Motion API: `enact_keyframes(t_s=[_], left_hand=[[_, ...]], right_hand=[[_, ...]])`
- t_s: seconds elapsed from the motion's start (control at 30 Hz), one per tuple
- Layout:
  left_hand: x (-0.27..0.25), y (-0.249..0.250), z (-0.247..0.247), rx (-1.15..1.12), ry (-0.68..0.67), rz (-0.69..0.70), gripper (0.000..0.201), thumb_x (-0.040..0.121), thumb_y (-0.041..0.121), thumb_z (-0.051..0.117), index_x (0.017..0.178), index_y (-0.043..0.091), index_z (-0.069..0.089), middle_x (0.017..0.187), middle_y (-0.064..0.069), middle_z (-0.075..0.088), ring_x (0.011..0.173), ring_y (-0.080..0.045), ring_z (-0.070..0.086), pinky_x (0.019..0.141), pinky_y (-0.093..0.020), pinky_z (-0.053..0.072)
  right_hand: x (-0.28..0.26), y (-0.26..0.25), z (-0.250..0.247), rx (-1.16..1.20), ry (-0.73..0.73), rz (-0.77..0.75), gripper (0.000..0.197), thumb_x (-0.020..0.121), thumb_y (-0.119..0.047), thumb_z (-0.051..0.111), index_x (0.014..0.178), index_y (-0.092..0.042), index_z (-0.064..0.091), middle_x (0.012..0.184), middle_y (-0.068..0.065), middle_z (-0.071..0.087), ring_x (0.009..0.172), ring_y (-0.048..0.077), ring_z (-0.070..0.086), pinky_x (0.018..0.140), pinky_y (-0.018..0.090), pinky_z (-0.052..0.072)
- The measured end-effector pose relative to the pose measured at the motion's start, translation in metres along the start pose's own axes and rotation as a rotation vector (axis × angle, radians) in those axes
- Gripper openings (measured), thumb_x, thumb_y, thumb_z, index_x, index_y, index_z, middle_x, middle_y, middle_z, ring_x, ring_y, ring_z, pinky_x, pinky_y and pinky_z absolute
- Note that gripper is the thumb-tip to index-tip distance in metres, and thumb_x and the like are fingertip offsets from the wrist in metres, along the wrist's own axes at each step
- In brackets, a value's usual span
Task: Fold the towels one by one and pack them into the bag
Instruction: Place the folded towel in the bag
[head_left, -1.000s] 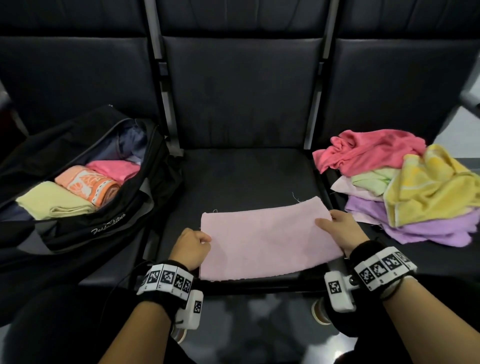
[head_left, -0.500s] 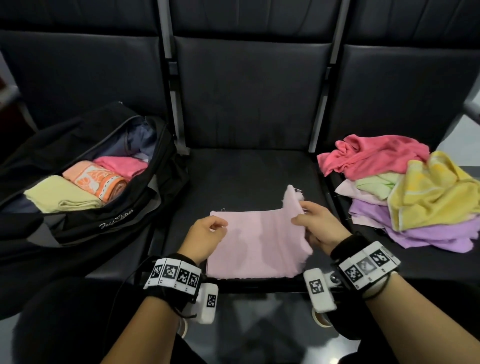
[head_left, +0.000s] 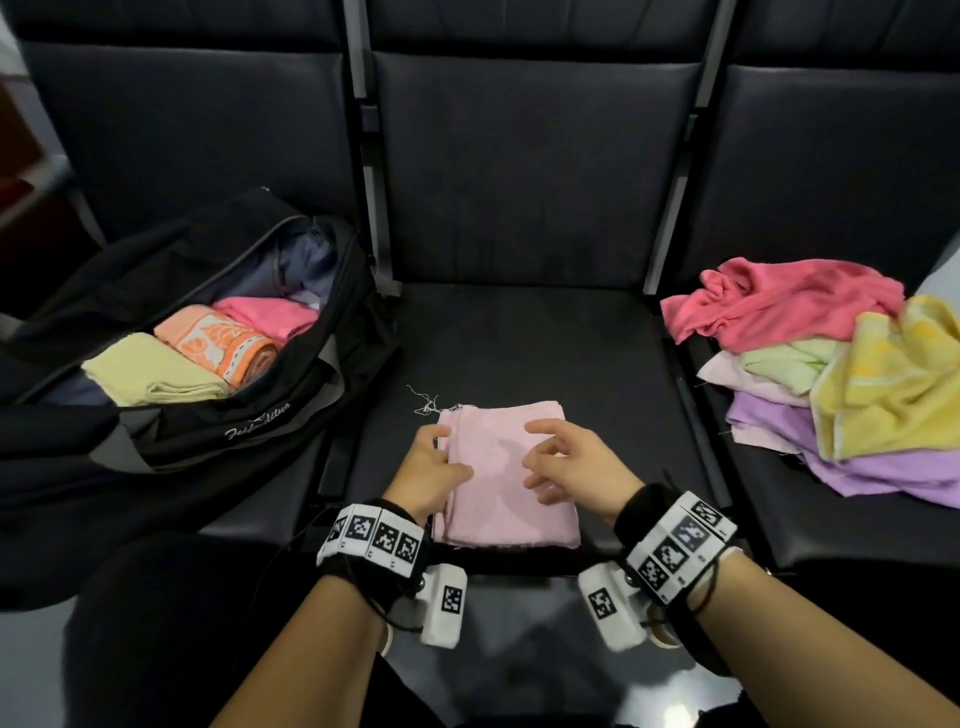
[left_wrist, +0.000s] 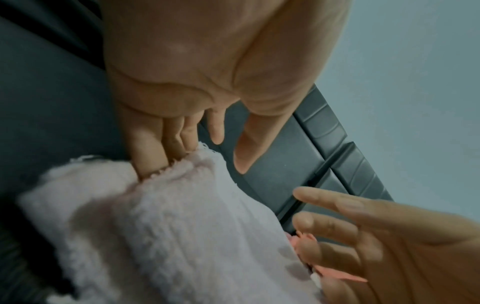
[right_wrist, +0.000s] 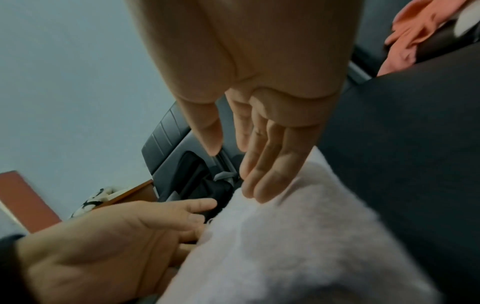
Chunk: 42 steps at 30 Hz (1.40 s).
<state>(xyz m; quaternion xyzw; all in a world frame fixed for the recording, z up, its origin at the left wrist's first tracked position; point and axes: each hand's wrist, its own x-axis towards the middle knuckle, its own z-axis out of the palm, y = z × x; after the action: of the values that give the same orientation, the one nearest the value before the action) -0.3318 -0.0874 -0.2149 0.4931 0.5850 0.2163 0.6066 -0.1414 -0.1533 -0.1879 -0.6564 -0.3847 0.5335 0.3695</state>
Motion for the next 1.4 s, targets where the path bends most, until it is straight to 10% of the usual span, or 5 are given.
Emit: enact_keyframes(t_s=[0.2,0.83,1.07,1.27,1.4], left_hand=[[0.000,-0.005,0.011,0.293,0.027,0.165,0.048,0.072,-0.015,0.062,0.110,0.015,0.068,0.116,-0.014,0.064,0.105,-0.035,0.064,0.093,-0.039,0.053],[0.004,0.000,-0.020,0.596,0.182,0.281,0.042,0.072,-0.005,0.066,0.097,0.029,0.070,0.101,0.002,0.051,0.080,-0.011,0.054,0.083,-0.024,0.048],[-0.019,-0.001,0.022,0.861,-0.132,0.360,0.021,0.086,0.015,0.065,0.104,0.021,0.073,0.112,0.002,0.060,0.112,-0.021,0.055,0.101,-0.036,0.044],[-0.022,-0.007,0.027,1.040,-0.181,0.297,0.049,0.079,0.054,0.066,0.123,0.031,0.062,0.125,0.011,0.050,0.121,-0.017,0.041,0.102,-0.036,0.041],[-0.020,-0.010,0.029,1.113,-0.213,0.288,0.063,0.065,0.050,0.077,0.123,0.036,0.056,0.121,0.012,0.045,0.114,-0.016,0.040,0.094,-0.036,0.042]], right_hand=[[-0.012,0.016,-0.023,-0.058,0.045,-0.085,0.028,0.089,0.002,0.058,0.111,-0.014,0.065,0.089,0.008,0.065,0.079,0.023,0.067,0.071,0.041,0.057],[-0.020,0.034,-0.003,-0.645,-0.105,-0.402,0.030,0.081,-0.007,0.065,0.107,-0.020,0.073,0.106,-0.005,0.065,0.094,0.010,0.061,0.084,0.018,0.048],[-0.021,0.050,0.013,-1.278,-0.141,-0.508,0.033,0.079,-0.022,0.057,0.111,-0.032,0.057,0.114,-0.005,0.048,0.107,0.021,0.044,0.084,0.033,0.035],[-0.020,0.059,0.013,-1.327,-0.009,-0.628,0.032,0.069,-0.014,0.072,0.098,-0.026,0.064,0.095,-0.002,0.059,0.086,0.023,0.059,0.066,0.032,0.046],[-0.010,0.054,0.004,-0.994,-0.038,-0.431,0.032,0.084,-0.003,0.054,0.108,-0.021,0.066,0.105,0.001,0.059,0.103,0.023,0.053,0.082,0.036,0.047]])
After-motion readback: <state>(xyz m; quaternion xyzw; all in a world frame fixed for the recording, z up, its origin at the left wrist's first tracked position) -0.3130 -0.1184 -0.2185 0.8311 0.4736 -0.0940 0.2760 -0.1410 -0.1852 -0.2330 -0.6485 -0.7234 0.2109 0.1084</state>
